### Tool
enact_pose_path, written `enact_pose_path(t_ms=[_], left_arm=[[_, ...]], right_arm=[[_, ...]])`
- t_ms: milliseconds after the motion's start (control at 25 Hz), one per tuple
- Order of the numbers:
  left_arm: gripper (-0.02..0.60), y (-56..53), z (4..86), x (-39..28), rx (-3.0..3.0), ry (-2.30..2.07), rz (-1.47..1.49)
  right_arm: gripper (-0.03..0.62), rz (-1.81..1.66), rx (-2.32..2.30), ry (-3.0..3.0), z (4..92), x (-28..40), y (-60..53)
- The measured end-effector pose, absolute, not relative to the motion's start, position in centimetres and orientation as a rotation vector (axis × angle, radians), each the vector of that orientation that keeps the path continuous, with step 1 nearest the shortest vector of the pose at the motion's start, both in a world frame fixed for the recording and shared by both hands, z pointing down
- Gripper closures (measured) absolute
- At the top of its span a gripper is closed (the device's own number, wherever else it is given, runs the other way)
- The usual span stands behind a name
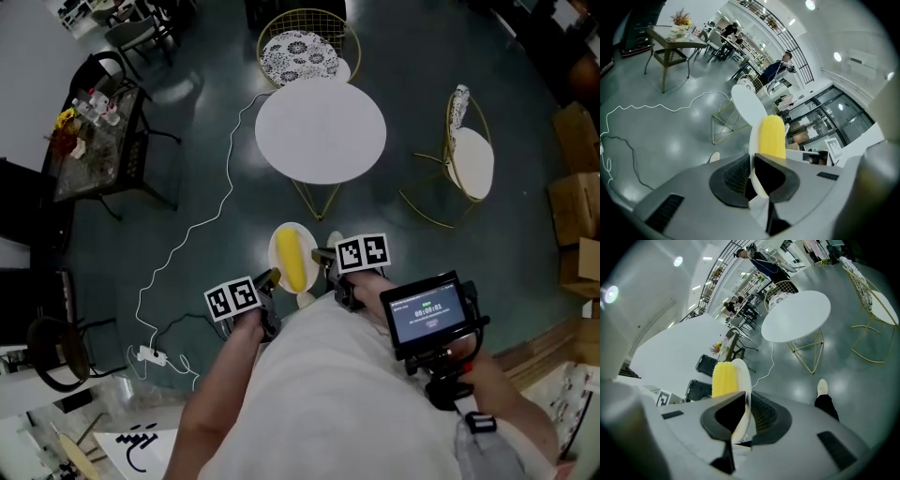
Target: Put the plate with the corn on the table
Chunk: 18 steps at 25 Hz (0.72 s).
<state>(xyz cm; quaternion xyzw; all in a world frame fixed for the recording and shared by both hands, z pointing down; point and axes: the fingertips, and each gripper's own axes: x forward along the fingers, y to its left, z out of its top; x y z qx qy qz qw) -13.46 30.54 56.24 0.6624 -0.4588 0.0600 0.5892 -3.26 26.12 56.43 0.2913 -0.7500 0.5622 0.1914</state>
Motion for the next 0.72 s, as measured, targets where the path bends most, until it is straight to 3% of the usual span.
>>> enact_pose_path(t_ms=[720], left_arm=[[0.548, 29.97, 55.95, -13.93, 1.557, -1.045, 0.143]], right_arm=[[0.548, 1.618, 0.841, -2.084, 56.75, -3.61, 25.87]])
